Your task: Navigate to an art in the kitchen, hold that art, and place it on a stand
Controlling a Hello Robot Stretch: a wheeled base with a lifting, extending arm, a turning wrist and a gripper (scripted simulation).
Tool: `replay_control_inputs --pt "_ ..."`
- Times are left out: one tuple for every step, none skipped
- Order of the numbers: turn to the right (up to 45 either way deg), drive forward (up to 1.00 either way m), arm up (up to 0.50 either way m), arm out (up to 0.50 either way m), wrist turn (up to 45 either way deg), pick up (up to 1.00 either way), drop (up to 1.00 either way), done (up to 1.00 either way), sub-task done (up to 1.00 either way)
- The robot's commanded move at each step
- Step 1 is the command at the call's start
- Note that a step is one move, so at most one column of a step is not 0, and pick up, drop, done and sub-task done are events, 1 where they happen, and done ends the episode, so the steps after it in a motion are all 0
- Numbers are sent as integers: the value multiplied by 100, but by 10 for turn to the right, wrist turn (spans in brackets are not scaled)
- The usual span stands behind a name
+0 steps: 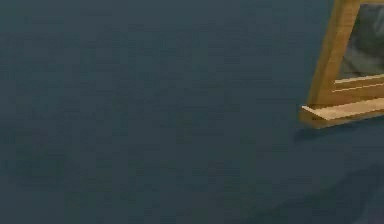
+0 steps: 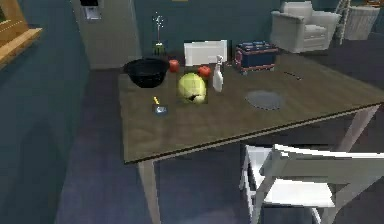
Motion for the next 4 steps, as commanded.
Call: replay_control_inputs --pt "450 0 0 0 0 0 0 0 0" --pt "450 0 0 0 0 0 0 0 0" --pt "450 0 0 0 0 0 0 0 0" --pt "330 0 0 0 0 0 0 0 0"
